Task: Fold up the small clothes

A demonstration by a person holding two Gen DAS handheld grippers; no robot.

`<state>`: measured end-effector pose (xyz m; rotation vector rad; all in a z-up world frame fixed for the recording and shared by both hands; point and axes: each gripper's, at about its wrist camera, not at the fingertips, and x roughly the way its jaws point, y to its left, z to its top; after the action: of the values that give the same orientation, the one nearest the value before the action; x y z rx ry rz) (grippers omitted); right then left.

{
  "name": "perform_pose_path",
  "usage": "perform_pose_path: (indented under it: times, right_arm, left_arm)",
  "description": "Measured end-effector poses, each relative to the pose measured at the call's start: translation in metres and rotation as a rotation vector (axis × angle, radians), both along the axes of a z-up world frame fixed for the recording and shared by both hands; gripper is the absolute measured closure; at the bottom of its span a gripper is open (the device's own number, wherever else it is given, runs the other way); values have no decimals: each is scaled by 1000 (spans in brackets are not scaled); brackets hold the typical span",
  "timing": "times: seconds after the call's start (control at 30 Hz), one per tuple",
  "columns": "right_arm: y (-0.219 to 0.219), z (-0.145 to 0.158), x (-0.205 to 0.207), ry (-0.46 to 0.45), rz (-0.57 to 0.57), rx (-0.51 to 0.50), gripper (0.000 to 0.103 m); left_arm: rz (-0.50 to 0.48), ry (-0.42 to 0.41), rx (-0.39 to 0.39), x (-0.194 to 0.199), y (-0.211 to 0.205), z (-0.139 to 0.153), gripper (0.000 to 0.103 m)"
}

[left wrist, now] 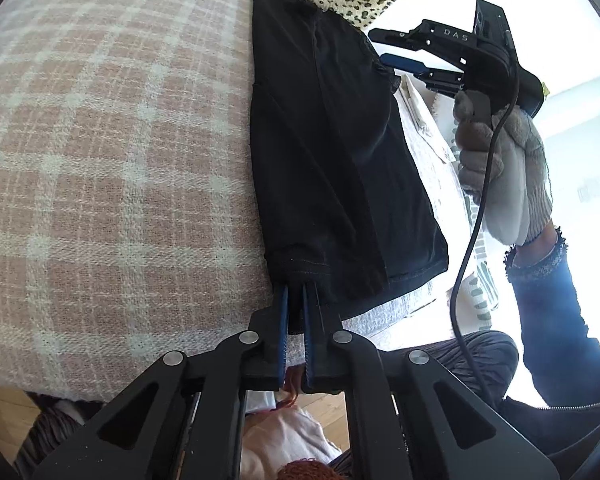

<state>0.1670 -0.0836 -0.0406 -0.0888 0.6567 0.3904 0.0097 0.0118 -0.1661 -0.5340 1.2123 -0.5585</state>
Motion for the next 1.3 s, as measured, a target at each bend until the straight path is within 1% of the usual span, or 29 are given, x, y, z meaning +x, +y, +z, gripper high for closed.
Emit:
perform_pose_path:
  times: [0.07,0.17,0.2,0.33,0.43,0.47,0.53,0.57,0.6,0.63,0.67,0.7,0.8,0.83,0.9,0.93,0.97,1.0,1.03,1.07,1.1,1.17,1.23,1.3]
  right_arm:
    - [2,-11,-3,-2,-2,-22,54]
    - [-5,-17,-2,9,-17,-5,54]
    - [-10,-17,-3,8,-26,2,54]
    - [-32,-11,-11,-11,-54,24,54]
    - [-59,-2,-26,-35,-76,54,54]
    - [-69,1,-32,-46,-86,61,54]
    - [-91,6,-44,-65,-109,80,54]
    - [-101,8,-49,-72,-122,88,54]
    - [-112,10,-54,-80,-136,97,54]
    - [-123,12,-58,-86,-150,107,54]
    - [-132,13,-62,-91,-161,118,54]
    - [-142,14,-65,-94,-169,133,54]
    - [-164,13,-74,-95,-194,179,54]
    - [-168,11,-76,-89,-195,189,54]
    - [-170,4,-79,-68,-177,197,54]
    - [-168,0,-81,-59,-169,192,54]
    - [-165,-4,-84,-56,-160,184,54]
    - [-161,-7,-87,-56,-151,180,54]
    - [-158,-9,-89,-56,-144,179,54]
    - [-155,-11,-91,-58,-140,177,54]
    - [-152,-12,-93,-61,-141,173,54]
    - [-146,-16,-94,-49,-130,172,54]
    - [-136,-23,-94,-19,-100,176,54]
    - [-120,-28,-92,-3,-71,155,54]
  left_arm:
    - [0,3,5,-5,1,-1,99]
    - [-29,-2,39,-14,-4,-6,101]
    - [-30,-11,39,-18,-4,-6,102]
    - [-16,-23,51,-23,2,-5,102]
    - [-15,-54,116,-26,5,1,100]
    - [-18,-69,135,-27,4,5,95]
    - [-20,-102,161,-30,1,13,91]
    - [-16,-109,180,-28,-3,16,78]
    - [-3,-111,194,-27,-3,18,58]
    - [15,-114,199,-26,-1,20,49]
    - [39,-121,201,-25,2,20,45]
    - [57,-119,196,-24,5,20,45]
    - [127,-77,137,-17,19,15,45]
    - [135,-68,116,-14,21,12,45]
    - [135,-66,103,-7,19,10,49]
    - [132,-62,92,-5,19,7,54]
    - [130,-44,78,-2,18,4,64]
    - [128,-25,57,0,19,1,79]
    - [122,-11,35,3,13,-1,84]
    - [113,-7,29,2,12,-2,90]
    - [104,-11,31,1,10,-3,99]
    - [88,-14,31,-2,7,-3,100]
    - [86,-17,26,-6,7,-1,101]
    - [90,-21,33,-6,7,-2,101]
